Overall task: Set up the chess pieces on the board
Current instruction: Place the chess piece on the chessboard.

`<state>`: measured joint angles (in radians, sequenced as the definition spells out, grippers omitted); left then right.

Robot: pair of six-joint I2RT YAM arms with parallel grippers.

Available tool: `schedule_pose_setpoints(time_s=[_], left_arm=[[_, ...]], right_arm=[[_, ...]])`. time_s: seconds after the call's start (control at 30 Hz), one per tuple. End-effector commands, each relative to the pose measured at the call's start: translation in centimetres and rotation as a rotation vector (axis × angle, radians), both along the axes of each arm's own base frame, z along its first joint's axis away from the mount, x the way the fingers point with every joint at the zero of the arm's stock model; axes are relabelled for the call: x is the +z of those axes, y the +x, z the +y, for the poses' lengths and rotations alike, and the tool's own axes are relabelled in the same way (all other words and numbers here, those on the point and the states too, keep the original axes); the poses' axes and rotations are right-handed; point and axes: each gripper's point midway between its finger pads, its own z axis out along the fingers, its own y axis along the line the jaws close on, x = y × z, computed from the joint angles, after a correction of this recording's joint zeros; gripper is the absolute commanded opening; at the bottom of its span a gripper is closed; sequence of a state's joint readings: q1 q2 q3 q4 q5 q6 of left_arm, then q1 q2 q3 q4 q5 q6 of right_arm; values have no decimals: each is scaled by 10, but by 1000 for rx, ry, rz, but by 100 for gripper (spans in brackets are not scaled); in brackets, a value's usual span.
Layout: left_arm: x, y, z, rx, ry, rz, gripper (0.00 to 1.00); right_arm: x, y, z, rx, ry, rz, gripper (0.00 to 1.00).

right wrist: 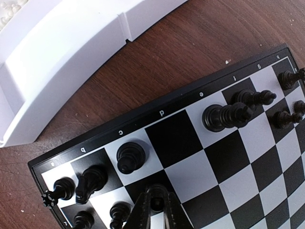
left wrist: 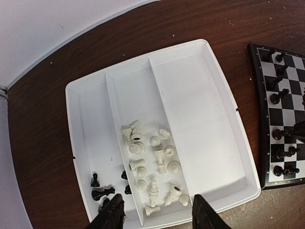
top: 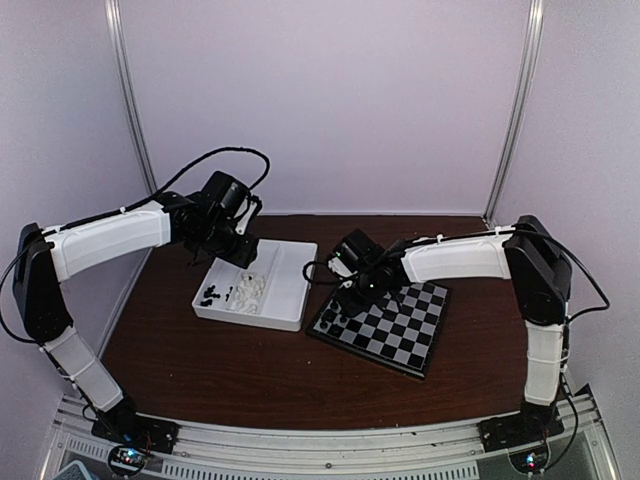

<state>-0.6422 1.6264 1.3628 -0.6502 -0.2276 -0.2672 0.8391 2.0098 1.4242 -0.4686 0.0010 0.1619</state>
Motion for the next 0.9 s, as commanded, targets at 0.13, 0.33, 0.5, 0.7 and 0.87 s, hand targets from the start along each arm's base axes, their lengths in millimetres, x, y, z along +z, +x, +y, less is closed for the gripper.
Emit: schedule_pose_setpoints(time_s=[0.13, 0.33, 0.5, 0.7, 0.87], left_arm=[[13, 4, 1, 5, -35, -45, 49], [14, 3, 2, 5, -35, -47, 50], [14, 3, 2, 5, -36, -46, 49], [17, 2, 3, 6, -39, -51, 49], [11, 2, 7, 22, -27, -47, 50]], right_arm=[[9, 5, -6, -25, -1, -28, 12], [10, 5, -8, -29, -2, -31, 16], [18, 5, -10, -35, 5, -49, 32], [55, 5, -14, -49, 57, -101, 38], [88, -1, -14, -26, 167, -77, 39]])
